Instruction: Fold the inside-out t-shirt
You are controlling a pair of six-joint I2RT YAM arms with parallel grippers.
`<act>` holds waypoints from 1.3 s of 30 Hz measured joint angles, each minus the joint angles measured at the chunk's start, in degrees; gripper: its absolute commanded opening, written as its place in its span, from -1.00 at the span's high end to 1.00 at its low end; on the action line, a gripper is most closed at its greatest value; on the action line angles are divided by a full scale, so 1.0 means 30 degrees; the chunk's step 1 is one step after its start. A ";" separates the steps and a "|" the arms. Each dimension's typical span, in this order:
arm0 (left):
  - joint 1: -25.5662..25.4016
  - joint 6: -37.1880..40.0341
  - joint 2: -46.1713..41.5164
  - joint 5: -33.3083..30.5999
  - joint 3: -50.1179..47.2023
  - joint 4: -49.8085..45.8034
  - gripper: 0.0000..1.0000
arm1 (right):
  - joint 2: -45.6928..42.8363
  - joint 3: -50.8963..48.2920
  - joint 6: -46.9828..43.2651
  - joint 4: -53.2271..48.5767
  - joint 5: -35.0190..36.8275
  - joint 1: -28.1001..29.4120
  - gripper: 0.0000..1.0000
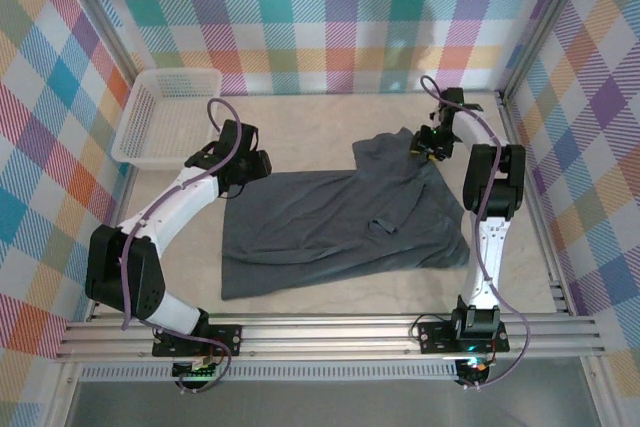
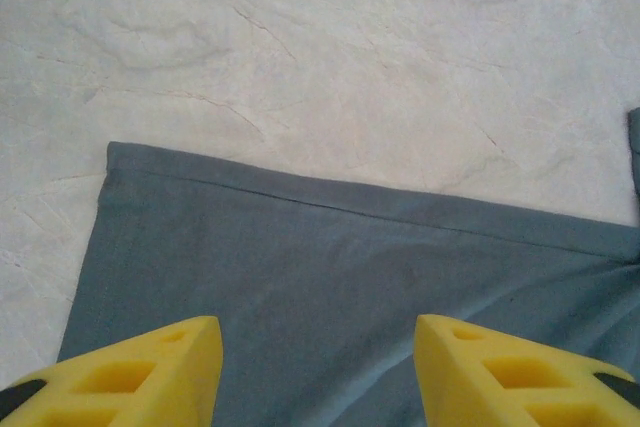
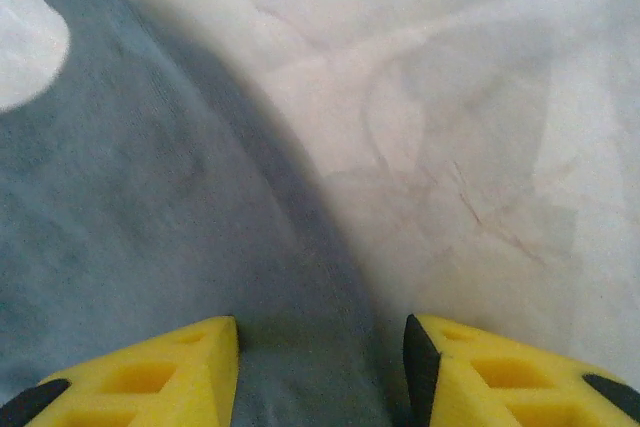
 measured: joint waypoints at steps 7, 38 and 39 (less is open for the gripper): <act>0.0102 -0.0007 0.0291 0.0015 0.0000 0.0007 -0.05 | 0.1282 0.2295 -0.0219 -0.1457 -0.0102 -0.0007 0.34; 0.3461 -0.1304 1.1351 -0.2157 0.8255 -0.4146 -0.04 | -0.6047 -0.2251 -0.0838 -0.0321 -0.0146 0.0124 1.00; 0.3483 -0.1304 1.1453 -0.2091 0.8247 -0.4153 -0.04 | -0.5996 -0.2251 -0.0838 -0.0328 -0.0197 0.0124 1.00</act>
